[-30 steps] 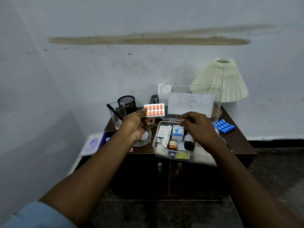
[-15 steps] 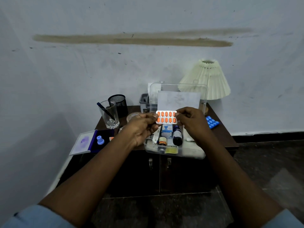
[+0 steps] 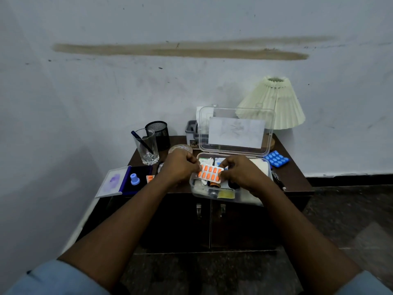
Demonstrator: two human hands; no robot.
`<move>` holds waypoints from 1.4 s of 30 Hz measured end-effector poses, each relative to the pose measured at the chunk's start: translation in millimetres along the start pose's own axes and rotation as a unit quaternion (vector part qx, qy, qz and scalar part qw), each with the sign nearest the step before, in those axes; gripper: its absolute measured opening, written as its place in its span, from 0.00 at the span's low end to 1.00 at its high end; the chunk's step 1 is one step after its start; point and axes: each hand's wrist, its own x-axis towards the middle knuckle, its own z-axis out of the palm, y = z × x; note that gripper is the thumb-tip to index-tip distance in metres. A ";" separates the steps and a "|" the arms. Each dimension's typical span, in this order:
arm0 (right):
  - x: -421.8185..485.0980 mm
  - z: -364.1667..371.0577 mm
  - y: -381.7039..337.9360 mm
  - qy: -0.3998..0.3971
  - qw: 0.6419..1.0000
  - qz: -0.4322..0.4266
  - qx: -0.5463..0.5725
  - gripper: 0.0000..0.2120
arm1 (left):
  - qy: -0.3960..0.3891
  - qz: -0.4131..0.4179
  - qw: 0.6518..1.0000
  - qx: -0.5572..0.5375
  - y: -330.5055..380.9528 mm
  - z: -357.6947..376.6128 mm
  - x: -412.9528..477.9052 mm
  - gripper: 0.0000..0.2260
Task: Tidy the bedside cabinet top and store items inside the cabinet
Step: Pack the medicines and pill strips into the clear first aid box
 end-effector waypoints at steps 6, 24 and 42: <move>2.6 -0.9 0.2 -0.028 0.998 0.001 -0.057 0.05 | -0.008 0.050 0.997 0.059 1.4 -5.8 1.2 0.08; -15.3 -50.3 -3.9 0.090 0.987 -0.095 -0.089 0.02 | -0.029 0.158 0.985 -0.058 14.5 11.7 -5.9 0.03; -31.6 -76.0 23.4 0.044 0.862 -0.023 -0.504 0.07 | -0.091 0.161 0.973 0.139 53.0 81.6 -2.1 0.07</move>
